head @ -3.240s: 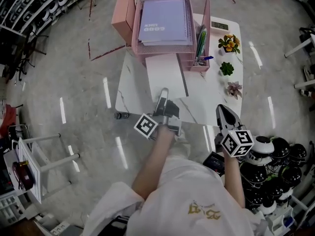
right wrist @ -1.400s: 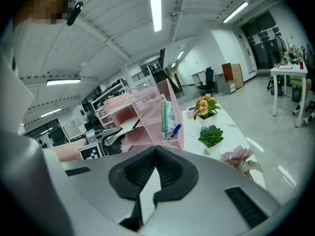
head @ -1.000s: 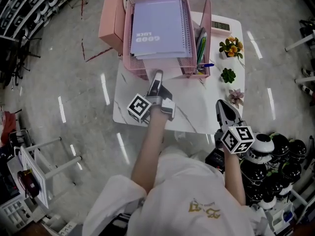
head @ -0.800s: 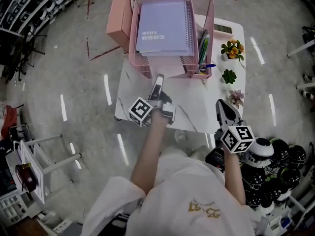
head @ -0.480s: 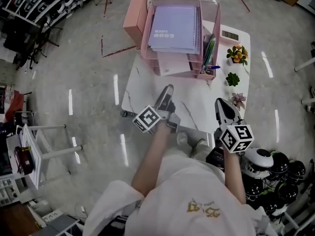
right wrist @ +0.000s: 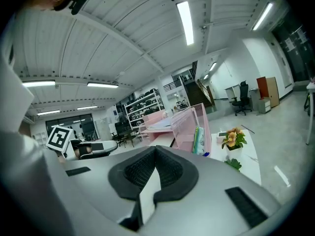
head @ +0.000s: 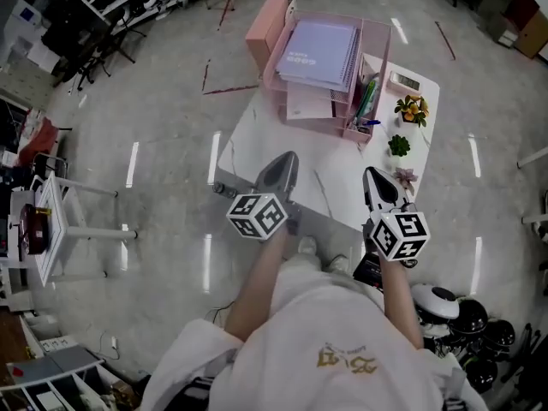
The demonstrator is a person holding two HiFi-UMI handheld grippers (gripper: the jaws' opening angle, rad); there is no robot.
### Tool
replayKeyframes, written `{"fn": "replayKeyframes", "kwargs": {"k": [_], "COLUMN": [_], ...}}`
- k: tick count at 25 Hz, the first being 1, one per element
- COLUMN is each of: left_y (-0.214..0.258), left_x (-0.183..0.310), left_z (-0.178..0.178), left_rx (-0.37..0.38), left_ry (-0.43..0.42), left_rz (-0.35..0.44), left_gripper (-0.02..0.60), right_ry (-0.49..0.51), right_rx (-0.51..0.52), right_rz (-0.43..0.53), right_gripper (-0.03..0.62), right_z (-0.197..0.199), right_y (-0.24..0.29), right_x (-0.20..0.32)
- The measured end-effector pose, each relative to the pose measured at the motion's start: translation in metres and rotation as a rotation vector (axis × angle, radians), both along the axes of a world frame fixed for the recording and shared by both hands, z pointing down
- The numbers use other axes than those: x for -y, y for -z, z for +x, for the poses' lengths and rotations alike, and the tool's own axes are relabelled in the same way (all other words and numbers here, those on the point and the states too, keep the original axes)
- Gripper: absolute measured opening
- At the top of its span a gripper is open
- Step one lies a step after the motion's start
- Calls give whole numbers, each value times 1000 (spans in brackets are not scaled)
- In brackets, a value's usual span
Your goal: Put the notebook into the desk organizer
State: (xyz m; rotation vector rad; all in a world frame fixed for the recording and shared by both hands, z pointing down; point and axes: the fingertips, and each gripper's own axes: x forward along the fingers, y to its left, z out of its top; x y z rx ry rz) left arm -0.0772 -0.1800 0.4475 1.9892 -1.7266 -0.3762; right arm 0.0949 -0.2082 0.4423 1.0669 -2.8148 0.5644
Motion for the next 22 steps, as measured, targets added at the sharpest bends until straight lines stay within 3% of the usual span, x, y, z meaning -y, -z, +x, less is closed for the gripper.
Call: {"fn": "replayKeyframes", "kwargs": {"k": [7, 22], "left_y": [3, 6], "left_x": [-28, -47], "left_z": [19, 20], "left_rx": [10, 7], "left_ry": [30, 78], "left_rz": [19, 22], "left_gripper": [18, 18], "right_ry": [71, 90], "right_rx": [-17, -2], "right_rz": [45, 34], "right_gripper": [12, 12], "right_z": [3, 12], "right_y": [5, 6], "right_x": [-20, -30]}}
